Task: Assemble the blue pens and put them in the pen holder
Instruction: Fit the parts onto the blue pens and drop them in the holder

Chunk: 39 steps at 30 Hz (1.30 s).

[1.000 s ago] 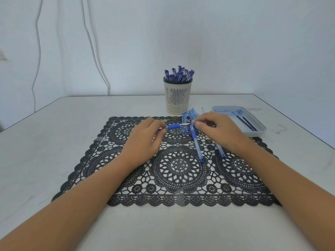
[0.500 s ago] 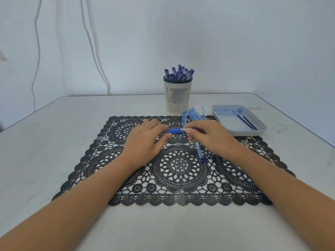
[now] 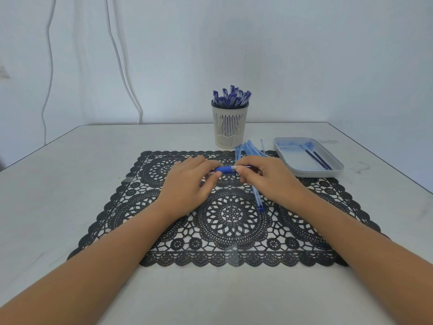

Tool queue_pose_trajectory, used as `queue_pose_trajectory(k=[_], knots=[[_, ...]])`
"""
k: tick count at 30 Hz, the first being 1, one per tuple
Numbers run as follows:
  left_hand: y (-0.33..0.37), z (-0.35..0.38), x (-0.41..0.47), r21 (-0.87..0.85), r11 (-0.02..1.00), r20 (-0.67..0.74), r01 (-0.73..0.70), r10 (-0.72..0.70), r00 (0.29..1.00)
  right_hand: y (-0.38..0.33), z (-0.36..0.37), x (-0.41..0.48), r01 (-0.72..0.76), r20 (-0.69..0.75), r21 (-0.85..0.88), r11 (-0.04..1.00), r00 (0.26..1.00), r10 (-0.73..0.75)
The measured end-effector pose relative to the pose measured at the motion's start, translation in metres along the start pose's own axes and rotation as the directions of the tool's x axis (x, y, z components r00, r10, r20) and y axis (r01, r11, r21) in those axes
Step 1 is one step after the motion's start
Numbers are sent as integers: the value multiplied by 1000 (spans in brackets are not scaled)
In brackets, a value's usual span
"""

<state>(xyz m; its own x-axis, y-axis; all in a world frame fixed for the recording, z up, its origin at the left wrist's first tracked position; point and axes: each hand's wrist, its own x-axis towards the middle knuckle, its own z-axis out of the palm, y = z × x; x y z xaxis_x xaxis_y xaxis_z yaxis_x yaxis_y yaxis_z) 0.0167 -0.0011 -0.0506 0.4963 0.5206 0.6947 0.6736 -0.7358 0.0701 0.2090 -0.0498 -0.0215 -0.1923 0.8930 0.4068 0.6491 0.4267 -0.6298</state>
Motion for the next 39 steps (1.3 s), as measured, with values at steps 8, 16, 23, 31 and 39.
queue_pose_trajectory(k=[8, 16, 23, 31, 39], knots=[[-3, 2, 3, 99, 995, 3, -1, 0, 1000, 27, 0, 5, -26, -54, -245, 969, 998, 13], [-1, -23, 39, -247, 872, -9, 422, -438, 899, 40, 1, 3, -138, 41, -391, 910, 985, 167], [-21, -47, 135, -383, 773, -88, 506, -576, 813, 44, 1, 4, -169, 25, -319, 933, 982, 187], [-40, -27, 222, -473, 704, -156, 530, -659, 736, 48, 1, 6, -159, 8, -275, 948, 986, 168], [-50, 12, 218, -330, 745, 3, 579, -613, 790, 53, 1, 7, -143, 14, -284, 948, 988, 154]])
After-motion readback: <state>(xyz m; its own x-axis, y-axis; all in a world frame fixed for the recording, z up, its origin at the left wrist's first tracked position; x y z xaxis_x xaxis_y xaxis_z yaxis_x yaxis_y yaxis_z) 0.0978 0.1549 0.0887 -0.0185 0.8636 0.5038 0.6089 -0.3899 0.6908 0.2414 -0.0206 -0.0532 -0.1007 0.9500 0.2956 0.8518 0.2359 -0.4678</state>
